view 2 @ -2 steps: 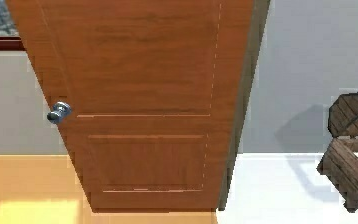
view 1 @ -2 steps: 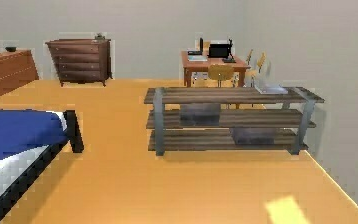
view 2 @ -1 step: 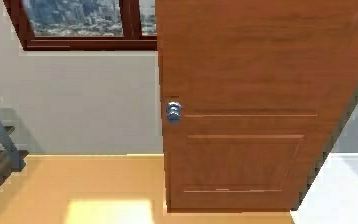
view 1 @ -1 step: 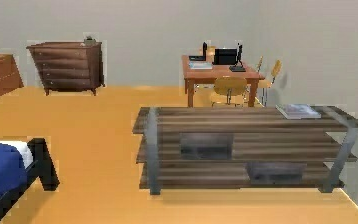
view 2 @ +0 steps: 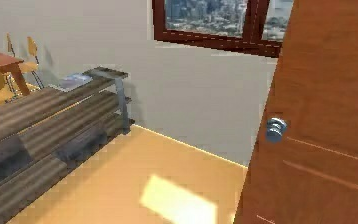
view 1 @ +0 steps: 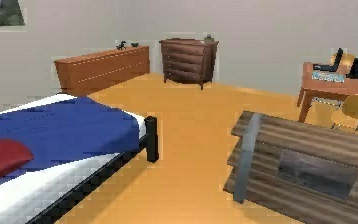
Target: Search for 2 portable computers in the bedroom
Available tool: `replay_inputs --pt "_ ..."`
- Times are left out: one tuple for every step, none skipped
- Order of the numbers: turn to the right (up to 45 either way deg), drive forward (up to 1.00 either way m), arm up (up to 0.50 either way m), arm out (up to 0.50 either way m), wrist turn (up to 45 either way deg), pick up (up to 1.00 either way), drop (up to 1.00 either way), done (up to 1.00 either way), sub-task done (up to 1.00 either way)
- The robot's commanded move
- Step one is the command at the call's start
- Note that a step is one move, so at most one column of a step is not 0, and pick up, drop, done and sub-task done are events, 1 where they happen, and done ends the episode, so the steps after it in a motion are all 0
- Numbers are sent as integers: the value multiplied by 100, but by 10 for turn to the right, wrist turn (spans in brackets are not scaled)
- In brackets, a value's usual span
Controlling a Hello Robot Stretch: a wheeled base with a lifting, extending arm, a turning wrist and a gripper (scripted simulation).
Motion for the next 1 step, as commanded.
replay_inputs --pt "0 100 0 0 0 0 0 0 0"
